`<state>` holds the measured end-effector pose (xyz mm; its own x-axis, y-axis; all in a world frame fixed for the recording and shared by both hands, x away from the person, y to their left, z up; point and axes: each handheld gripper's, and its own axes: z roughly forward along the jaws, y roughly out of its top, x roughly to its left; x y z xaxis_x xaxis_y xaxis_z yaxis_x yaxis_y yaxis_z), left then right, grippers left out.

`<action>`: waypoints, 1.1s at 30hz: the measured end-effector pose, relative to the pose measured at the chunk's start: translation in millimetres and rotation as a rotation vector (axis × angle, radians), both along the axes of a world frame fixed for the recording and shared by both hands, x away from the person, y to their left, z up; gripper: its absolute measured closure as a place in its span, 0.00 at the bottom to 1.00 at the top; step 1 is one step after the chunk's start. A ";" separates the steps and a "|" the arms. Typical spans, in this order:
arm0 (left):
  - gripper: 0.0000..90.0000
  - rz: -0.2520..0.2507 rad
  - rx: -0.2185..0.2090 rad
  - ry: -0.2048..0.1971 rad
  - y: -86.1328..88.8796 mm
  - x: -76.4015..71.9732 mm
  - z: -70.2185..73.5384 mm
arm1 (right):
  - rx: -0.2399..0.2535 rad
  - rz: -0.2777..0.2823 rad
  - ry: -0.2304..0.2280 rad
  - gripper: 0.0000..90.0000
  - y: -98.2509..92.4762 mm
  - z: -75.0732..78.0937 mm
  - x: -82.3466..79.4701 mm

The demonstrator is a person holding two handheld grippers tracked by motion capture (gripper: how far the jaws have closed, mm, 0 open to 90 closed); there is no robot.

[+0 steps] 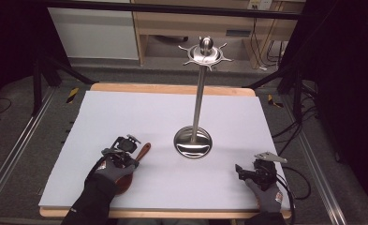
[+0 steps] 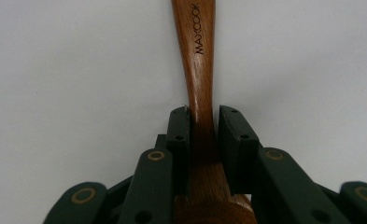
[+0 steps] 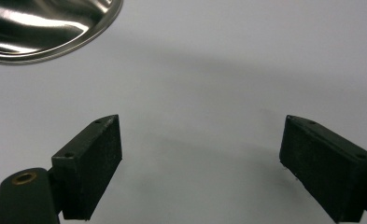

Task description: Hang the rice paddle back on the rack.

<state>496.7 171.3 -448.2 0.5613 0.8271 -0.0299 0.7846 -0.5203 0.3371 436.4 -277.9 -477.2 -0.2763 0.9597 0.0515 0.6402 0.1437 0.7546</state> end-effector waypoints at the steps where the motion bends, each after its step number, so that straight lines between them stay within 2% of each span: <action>1: 0.82 -0.001 0.002 0.001 0.3 0.1 0.1 | 0.002 0.000 0.004 0.15 0.4 -0.2 0.2; 7: 0.83 0.004 0.006 0.004 -0.6 1.0 0.4 | 0.002 -0.003 0.004 0.15 0.6 0.4 0.4; 11: 0.83 0.012 0.003 0.020 -1.1 3.5 0.9 | 0.000 0.001 0.006 0.15 0.7 0.5 0.4; 16: 0.84 -0.002 0.023 0.025 -2.3 4.6 1.9 | 0.004 -0.002 0.006 0.15 0.7 0.5 0.4; 20: 0.84 0.005 -0.006 0.016 0.4 3.3 1.4 | 0.001 0.003 0.009 0.15 0.7 0.6 0.4; 29: 0.85 -0.007 -0.029 0.000 5.7 -2.4 7.0 | 0.002 0.000 0.007 0.15 0.6 0.3 0.4; 33: 0.85 -0.010 -0.046 -0.029 7.9 -6.4 11.0 | -0.001 -0.004 0.006 0.15 -0.1 1.0 0.3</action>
